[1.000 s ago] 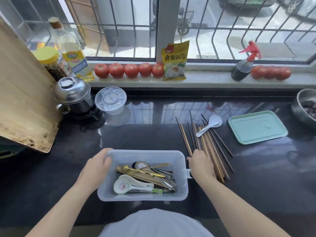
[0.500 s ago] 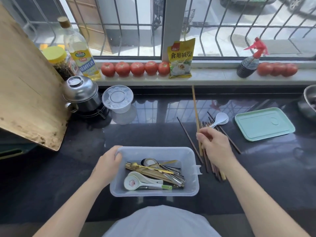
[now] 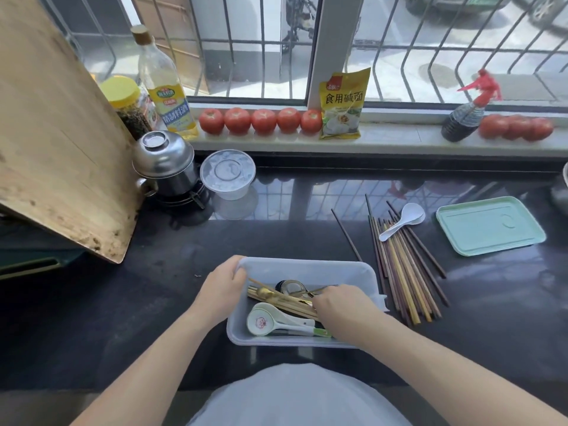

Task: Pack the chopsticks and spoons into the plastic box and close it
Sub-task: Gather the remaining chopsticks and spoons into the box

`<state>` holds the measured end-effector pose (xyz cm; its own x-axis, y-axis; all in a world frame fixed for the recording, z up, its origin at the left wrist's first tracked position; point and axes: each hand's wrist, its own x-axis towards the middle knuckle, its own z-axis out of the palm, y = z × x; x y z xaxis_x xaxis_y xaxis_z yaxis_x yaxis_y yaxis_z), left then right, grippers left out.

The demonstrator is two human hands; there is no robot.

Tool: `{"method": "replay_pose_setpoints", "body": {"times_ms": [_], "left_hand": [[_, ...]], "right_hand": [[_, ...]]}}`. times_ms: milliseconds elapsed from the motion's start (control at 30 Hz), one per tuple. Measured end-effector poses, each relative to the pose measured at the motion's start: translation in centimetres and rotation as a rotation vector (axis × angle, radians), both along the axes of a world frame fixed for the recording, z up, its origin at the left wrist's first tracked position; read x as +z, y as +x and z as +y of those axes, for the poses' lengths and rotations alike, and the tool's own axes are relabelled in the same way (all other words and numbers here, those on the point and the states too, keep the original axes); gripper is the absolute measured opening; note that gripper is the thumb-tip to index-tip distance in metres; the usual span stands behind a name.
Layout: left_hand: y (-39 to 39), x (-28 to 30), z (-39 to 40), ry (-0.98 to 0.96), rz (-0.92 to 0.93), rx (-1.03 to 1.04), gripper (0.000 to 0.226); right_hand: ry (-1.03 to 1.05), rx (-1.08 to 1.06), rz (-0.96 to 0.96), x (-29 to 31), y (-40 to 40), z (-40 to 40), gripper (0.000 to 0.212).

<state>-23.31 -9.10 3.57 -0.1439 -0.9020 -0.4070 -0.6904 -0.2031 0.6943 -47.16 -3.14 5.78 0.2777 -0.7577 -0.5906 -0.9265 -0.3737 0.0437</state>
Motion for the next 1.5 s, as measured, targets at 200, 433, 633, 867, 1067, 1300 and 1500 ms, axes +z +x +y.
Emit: {"method": "replay_pose_setpoints", "body": {"times_ms": [200,433,633,867,1067,1300,1500], "left_hand": [[0.1,-0.4,0.1,0.002,-0.021,0.008,0.029],[-0.1,-0.4,0.3,0.006,-0.037,0.046,0.029],[0.1,-0.4,0.5,0.030,-0.085,0.050,0.029],[0.1,-0.2,0.6,0.034,-0.090,0.045,0.029],[0.0,-0.4,0.4,0.031,-0.084,0.061,0.026],[1.1,1.1,-0.8,0.228,0.143,-0.061,0.024],[1.6,1.6,-1.4,0.388,0.266,-0.033,0.027]], "right_hand": [[-0.249,-0.042,-0.236,1.2,-0.5,-1.5,0.009],[-0.382,-0.682,-0.291,-0.4,-11.1,-8.4,0.016],[-0.175,-0.751,-0.202,-7.2,-11.4,-9.1,0.041],[-0.207,-0.766,-0.177,-10.0,-11.3,-9.9,0.023],[-0.656,-0.798,-0.711,0.3,-10.9,-9.1,0.009],[-0.313,0.117,-0.653,6.7,-1.7,-1.1,0.008],[-0.038,0.111,-0.177,0.1,1.8,-2.0,0.022]]}}
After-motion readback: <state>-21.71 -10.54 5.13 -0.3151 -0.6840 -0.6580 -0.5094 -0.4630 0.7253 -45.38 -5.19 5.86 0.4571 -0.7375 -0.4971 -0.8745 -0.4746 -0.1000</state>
